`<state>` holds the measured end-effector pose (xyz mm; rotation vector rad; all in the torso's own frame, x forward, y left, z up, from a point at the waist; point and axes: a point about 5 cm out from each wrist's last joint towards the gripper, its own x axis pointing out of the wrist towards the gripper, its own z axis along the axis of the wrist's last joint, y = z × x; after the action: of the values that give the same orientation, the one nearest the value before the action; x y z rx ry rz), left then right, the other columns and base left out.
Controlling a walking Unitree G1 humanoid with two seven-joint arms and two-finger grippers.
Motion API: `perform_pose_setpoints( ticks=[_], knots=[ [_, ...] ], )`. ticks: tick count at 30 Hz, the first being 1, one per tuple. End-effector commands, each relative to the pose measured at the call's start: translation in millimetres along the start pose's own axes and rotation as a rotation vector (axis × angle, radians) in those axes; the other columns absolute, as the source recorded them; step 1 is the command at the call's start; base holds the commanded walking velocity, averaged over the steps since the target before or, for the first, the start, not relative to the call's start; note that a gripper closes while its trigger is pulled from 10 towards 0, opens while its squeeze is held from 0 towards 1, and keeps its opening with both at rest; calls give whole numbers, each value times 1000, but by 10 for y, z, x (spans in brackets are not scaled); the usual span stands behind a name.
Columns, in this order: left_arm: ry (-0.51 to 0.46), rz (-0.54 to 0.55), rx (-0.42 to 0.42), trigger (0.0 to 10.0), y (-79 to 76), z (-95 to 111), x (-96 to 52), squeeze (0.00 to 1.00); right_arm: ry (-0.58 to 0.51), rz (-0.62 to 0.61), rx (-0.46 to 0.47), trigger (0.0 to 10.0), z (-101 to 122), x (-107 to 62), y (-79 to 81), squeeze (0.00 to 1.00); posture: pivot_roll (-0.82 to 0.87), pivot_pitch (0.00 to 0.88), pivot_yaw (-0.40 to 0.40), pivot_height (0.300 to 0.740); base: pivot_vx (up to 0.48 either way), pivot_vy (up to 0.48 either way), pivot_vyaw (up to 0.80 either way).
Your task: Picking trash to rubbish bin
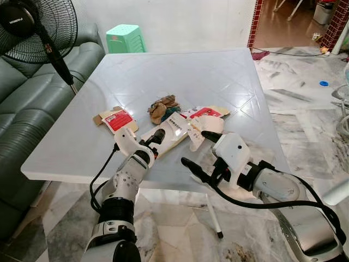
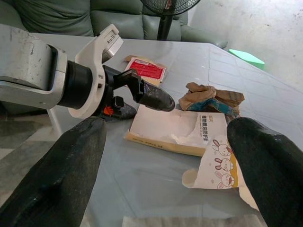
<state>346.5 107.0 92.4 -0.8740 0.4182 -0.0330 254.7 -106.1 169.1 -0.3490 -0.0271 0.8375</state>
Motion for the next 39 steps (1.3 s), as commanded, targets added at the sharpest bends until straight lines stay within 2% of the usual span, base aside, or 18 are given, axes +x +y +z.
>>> perform_pose_setpoints(
  ticks=[1, 6, 15, 18, 24, 28, 30, 33, 34, 39],
  knots=[
    [25, 81, -21, 10000, 65, -87, 18, 0, -21, 12, -12, 10000, 67, 18, 9, 0, -117, 56, 71, 740, 0, 0, 0],
    [-29, 126, -10, 10000, 57, 10, -16, 0, -19, 15, -10, 10000, 81, 23, 16, 0, -118, 54, 71, 740, 0, 0, 0],
    [-5, 175, 8, 10000, 122, -14, -90, 0, -21, 19, -12, 10000, 87, 33, 19, 0, -118, 54, 71, 740, 0, 0, 0],
    [-30, 219, 27, 10000, 188, 35, -138, 0, -21, 21, -14, 10000, 90, 37, 19, 0, -110, 56, 71, 740, 0, 0, 0],
    [-35, 250, 42, 10000, 214, 76, -175, 0, -21, 22, -16, 10000, 89, 43, 14, 0, -106, 53, 71, 740, 0, 0, 0],
    [-73, 272, 66, 10000, 225, 136, -235, 0, -20, 22, -19, 10000, 86, 47, 9, 0, -107, 50, 73, 740, 0, 0, 0],
    [-110, 280, 109, 10000, 237, 200, -269, 0, -20, 22, -20, 10000, 85, 48, 6, 0, -104, 49, 72, 740, 0, 0, 0],
    [-199, 316, 173, 10000, 313, 355, -322, 0, -21, 24, -20, 10000, 83, 53, 14, 0, -100, 46, 70, 740, 0, 0, 0],
    [-257, 341, 216, 10000, 372, 466, -351, 0, -26, 31, -20, 10000, 88, 61, 25, 0, -100, 42, 67, 740, 0, 0, 0],
    [-313, 366, 248, 10000, 439, 641, -360, 0, -44, 35, -19, 10000, 108, 80, 22, 0, -96, 35, 64, 740, 0, 0, 0]
  ],
)
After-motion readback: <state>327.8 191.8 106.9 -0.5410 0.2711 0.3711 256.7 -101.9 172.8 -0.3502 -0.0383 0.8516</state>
